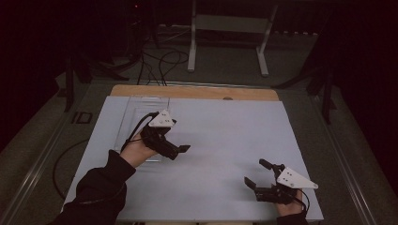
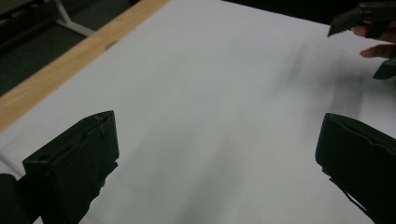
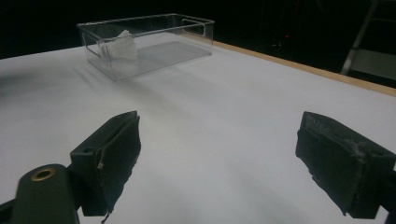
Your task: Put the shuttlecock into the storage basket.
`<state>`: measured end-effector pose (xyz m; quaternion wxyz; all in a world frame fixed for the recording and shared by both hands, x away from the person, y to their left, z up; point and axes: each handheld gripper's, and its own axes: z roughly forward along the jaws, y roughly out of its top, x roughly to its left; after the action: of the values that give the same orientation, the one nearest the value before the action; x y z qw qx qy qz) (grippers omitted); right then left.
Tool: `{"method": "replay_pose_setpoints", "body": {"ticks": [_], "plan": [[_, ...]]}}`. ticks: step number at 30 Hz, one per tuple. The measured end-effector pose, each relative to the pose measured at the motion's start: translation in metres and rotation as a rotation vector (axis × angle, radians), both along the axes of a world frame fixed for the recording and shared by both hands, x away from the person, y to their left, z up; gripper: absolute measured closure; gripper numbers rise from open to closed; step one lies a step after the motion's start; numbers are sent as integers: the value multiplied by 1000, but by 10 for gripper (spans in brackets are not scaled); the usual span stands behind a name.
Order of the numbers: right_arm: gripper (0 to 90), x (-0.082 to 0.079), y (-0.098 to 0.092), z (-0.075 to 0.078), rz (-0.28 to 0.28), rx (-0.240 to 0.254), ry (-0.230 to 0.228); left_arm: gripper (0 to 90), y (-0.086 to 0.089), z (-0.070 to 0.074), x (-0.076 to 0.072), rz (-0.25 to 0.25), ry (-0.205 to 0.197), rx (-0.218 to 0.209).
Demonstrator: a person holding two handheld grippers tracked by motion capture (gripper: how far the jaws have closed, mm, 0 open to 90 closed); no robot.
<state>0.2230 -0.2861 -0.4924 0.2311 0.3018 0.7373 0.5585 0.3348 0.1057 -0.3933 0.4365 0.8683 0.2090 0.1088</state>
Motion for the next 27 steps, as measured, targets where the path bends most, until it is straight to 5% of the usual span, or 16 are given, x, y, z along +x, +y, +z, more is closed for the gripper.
{"method": "replay_pose_setpoints", "body": {"ticks": [12, 19, 27], "plan": [[135, 0, 0, 0, 1, 3, -1, 0, -16, -22, -15, -42, 24, -35], [134, 0, 0, 0, 5, 3, 1, 0, -21, -41, -23, -75, 34, -10], [134, 0, 0, 0, 7, 0, 2, 0, -14, -58, -30, -83, 56, -66]]}}
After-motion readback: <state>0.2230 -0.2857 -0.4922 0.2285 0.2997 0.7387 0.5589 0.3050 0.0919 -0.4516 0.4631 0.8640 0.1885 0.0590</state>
